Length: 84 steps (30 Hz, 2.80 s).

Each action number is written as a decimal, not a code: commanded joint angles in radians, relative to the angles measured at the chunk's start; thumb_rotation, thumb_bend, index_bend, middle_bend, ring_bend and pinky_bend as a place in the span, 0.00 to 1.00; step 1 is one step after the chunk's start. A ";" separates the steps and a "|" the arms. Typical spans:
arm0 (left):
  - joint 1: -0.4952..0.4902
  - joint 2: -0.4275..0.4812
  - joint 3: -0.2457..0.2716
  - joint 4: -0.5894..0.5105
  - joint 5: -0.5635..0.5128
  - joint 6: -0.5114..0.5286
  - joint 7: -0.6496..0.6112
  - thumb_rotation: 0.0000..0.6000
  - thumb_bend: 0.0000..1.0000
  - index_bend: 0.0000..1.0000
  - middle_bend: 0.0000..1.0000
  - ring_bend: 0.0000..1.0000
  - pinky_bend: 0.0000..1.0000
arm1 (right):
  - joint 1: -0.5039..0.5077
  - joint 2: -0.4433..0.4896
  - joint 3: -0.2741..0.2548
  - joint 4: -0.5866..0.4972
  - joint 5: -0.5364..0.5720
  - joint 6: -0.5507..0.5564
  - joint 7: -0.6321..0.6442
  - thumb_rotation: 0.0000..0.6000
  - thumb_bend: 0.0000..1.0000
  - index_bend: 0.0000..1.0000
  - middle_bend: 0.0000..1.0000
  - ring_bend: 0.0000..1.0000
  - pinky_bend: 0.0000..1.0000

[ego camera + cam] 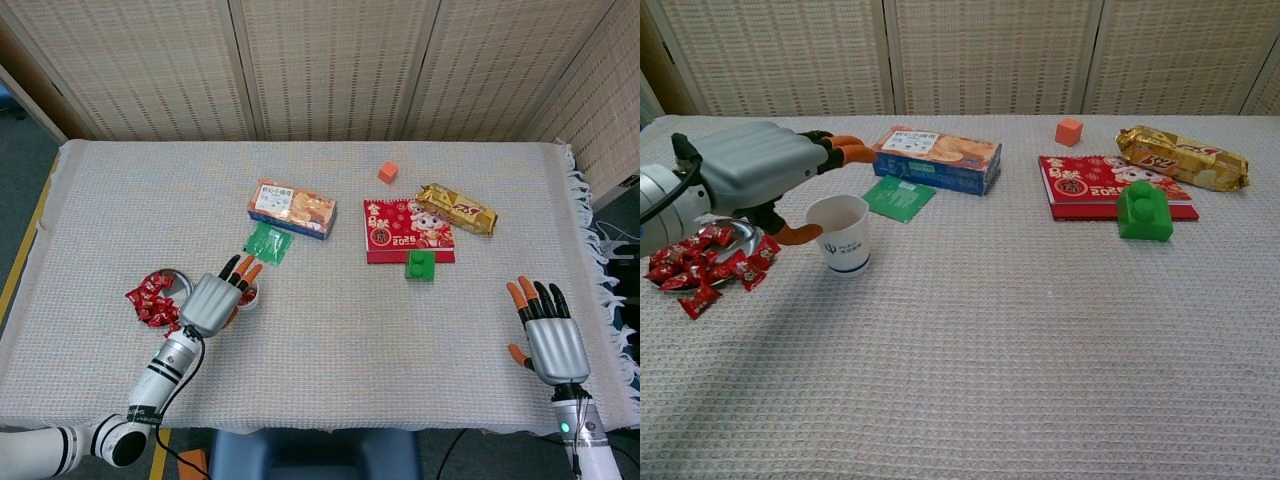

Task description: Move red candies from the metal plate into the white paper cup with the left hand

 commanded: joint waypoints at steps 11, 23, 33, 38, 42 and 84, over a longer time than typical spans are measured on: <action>-0.034 -0.043 0.010 0.059 -0.102 -0.045 0.069 1.00 0.36 0.08 0.03 0.19 0.95 | 0.002 0.001 0.001 0.001 0.004 -0.005 0.001 1.00 0.12 0.00 0.00 0.00 0.00; -0.047 -0.056 0.017 0.109 -0.078 -0.046 0.019 1.00 0.37 0.22 0.31 0.39 0.94 | 0.004 -0.003 0.002 0.001 0.013 -0.013 -0.008 1.00 0.12 0.00 0.00 0.00 0.01; -0.052 -0.066 0.000 0.160 -0.012 -0.028 -0.086 1.00 0.38 0.26 0.34 0.41 0.93 | 0.006 -0.004 0.007 0.002 0.027 -0.018 -0.012 1.00 0.12 0.00 0.00 0.00 0.02; -0.076 -0.071 -0.040 0.217 -0.042 -0.058 -0.120 1.00 0.37 0.26 0.34 0.41 0.93 | 0.009 -0.007 0.013 0.004 0.042 -0.025 -0.018 1.00 0.12 0.00 0.00 0.00 0.02; -0.105 -0.083 -0.076 0.290 -0.103 -0.105 -0.123 1.00 0.37 0.26 0.34 0.40 0.93 | 0.010 -0.009 0.017 0.004 0.055 -0.025 -0.027 1.00 0.12 0.00 0.00 0.00 0.02; 0.012 0.132 0.082 -0.010 -0.118 0.080 -0.048 1.00 0.37 0.00 0.06 0.17 0.92 | -0.002 -0.007 -0.002 -0.006 -0.001 0.020 -0.020 1.00 0.12 0.00 0.00 0.00 0.03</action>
